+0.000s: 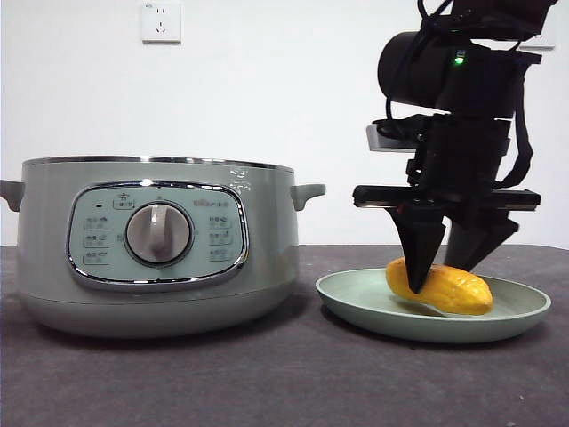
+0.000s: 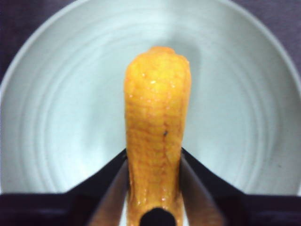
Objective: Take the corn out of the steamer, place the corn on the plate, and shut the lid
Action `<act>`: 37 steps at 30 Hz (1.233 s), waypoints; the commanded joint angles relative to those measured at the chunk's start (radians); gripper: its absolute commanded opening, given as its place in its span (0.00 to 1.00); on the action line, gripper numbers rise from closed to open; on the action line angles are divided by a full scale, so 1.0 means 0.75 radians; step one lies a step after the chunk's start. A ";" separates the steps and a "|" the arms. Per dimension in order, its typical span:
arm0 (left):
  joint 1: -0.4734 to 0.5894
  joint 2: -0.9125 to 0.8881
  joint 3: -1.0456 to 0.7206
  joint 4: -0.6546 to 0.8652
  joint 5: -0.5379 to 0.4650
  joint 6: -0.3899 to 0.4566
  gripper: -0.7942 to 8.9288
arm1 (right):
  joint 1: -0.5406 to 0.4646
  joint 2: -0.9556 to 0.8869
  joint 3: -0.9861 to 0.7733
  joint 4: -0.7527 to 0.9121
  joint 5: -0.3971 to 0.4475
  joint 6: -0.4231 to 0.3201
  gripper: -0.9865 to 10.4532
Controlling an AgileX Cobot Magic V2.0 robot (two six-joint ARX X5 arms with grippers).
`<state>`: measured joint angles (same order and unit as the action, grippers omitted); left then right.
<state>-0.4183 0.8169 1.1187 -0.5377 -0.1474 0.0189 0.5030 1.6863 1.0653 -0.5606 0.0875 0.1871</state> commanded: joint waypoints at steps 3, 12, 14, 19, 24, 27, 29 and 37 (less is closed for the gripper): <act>-0.002 0.018 0.020 0.059 0.025 0.010 0.07 | -0.016 0.010 -0.014 -0.010 -0.005 -0.021 0.29; -0.002 0.214 0.020 0.068 0.143 0.004 0.07 | -0.014 -0.106 -0.014 -0.079 -0.005 -0.030 0.31; -0.003 0.279 0.020 0.076 0.173 -0.002 0.07 | -0.015 -0.167 -0.014 -0.103 -0.005 -0.027 0.31; -0.003 0.435 0.020 0.121 0.212 -0.025 0.07 | -0.032 -0.323 -0.014 -0.130 -0.004 -0.027 0.31; -0.011 0.572 0.020 0.209 0.243 -0.053 0.07 | -0.053 -0.467 -0.014 -0.141 -0.004 -0.027 0.31; -0.011 0.630 0.020 0.245 0.244 -0.067 0.07 | -0.070 -0.534 -0.014 -0.155 -0.004 -0.028 0.31; -0.012 0.663 0.020 0.258 0.272 -0.082 0.07 | -0.081 -0.570 -0.014 -0.171 -0.004 -0.028 0.31; -0.022 0.750 0.020 0.271 0.341 -0.123 0.07 | -0.123 -0.635 -0.014 -0.207 -0.002 -0.032 0.31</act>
<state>-0.4320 1.3781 1.1187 -0.3737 0.0978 -0.0563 0.4149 1.2098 1.0611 -0.7162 0.0856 0.1677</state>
